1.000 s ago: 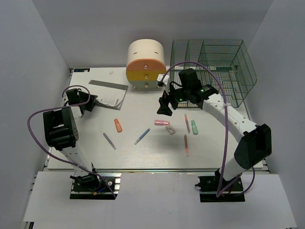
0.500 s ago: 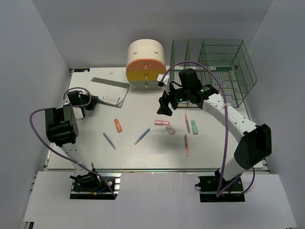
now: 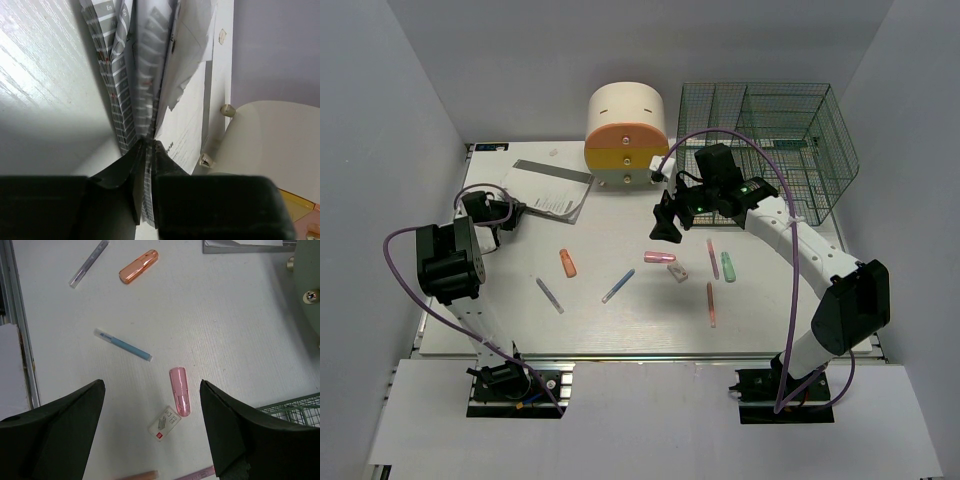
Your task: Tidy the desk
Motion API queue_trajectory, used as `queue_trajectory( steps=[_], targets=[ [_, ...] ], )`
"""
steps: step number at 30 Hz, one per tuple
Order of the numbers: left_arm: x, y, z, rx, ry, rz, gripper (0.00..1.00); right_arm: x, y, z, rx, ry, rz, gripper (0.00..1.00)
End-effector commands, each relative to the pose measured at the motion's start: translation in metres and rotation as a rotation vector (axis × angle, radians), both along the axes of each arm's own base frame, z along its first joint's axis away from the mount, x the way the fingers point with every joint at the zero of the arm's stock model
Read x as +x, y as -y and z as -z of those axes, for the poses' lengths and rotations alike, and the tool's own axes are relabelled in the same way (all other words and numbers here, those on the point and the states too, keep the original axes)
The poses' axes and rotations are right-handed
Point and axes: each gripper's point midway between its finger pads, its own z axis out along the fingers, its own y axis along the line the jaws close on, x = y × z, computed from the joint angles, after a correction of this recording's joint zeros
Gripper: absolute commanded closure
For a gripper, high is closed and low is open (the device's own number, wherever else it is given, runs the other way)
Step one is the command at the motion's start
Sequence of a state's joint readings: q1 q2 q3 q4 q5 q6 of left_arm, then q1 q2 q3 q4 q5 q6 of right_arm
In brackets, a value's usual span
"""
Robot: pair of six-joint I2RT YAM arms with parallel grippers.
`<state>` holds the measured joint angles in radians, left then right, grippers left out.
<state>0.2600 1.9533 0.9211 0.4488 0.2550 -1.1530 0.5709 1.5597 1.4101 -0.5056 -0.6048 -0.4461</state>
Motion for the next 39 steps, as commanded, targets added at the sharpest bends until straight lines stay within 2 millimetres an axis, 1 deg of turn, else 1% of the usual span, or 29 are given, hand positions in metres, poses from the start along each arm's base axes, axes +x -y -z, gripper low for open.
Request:
queue_trajectory(
  steps=[1,3,4,5,8,13,16,17,18,19,20,21,22,24,26,31,32,33,39],
  targets=[
    [0.004,0.003,-0.019,0.003,0.067,0.012,0.81,-0.001,-0.002,-0.008,0.012,0.016,-0.011,0.18],
    [0.005,0.004,-0.022,0.002,0.080,0.016,0.83,-0.002,-0.002,-0.008,0.012,0.017,-0.015,0.18],
    [0.005,0.004,-0.022,0.000,0.080,0.017,0.88,-0.002,-0.002,-0.007,0.012,0.015,-0.015,0.18],
    [0.006,0.005,-0.022,-0.003,0.084,0.022,0.89,-0.001,-0.002,-0.007,0.011,0.014,-0.013,0.18],
    [0.007,0.006,-0.023,-0.016,0.089,0.028,0.92,-0.001,-0.002,-0.006,0.010,0.015,-0.016,0.18],
    [0.008,0.007,-0.026,-0.020,0.104,0.028,0.92,-0.001,-0.002,-0.005,0.003,0.025,-0.028,0.18],
    [0.007,0.007,-0.024,-0.023,0.089,0.028,0.82,-0.002,-0.002,-0.003,0.000,0.023,-0.033,0.18],
    [0.009,0.006,-0.025,-0.019,0.086,0.029,0.69,-0.002,-0.003,-0.004,0.001,0.026,-0.033,0.18],
    [0.007,0.007,-0.022,-0.022,0.069,0.031,0.63,-0.002,-0.003,-0.005,0.003,0.024,-0.035,0.18],
    [0.007,0.006,-0.020,-0.017,0.055,0.031,0.58,-0.003,-0.004,-0.005,0.004,0.026,-0.038,0.18],
    [0.010,0.005,-0.024,0.003,0.058,0.039,0.55,-0.002,-0.003,-0.005,0.006,0.028,-0.036,0.18],
    [0.008,0.003,-0.018,0.012,0.023,0.035,0.51,-0.002,-0.003,-0.005,0.005,0.026,-0.036,0.18],
    [0.008,0.002,-0.020,0.023,0.018,0.035,0.49,-0.002,-0.004,-0.005,0.005,0.025,-0.035,0.18],
    [0.011,-0.003,-0.021,0.055,-0.006,0.037,0.47,-0.002,-0.004,-0.005,0.005,0.025,-0.035,0.18],
    [0.013,-0.004,-0.020,0.074,-0.016,0.045,0.47,-0.002,-0.004,-0.005,0.004,0.027,-0.038,0.18],
    [0.021,-0.006,-0.025,0.078,-0.004,0.046,0.47,-0.002,-0.004,-0.003,0.003,0.025,-0.038,0.18],
    [0.022,-0.006,-0.020,0.073,-0.014,0.049,0.46,-0.002,-0.004,-0.004,0.003,0.025,-0.037,0.18],
    [0.024,-0.007,-0.021,0.074,-0.014,0.049,0.47,-0.002,-0.004,-0.003,0.001,0.024,-0.037,0.18],
    [0.025,-0.008,-0.010,0.072,-0.055,0.050,0.47,-0.001,-0.003,-0.004,-0.002,0.027,-0.029,0.18]
  ],
)
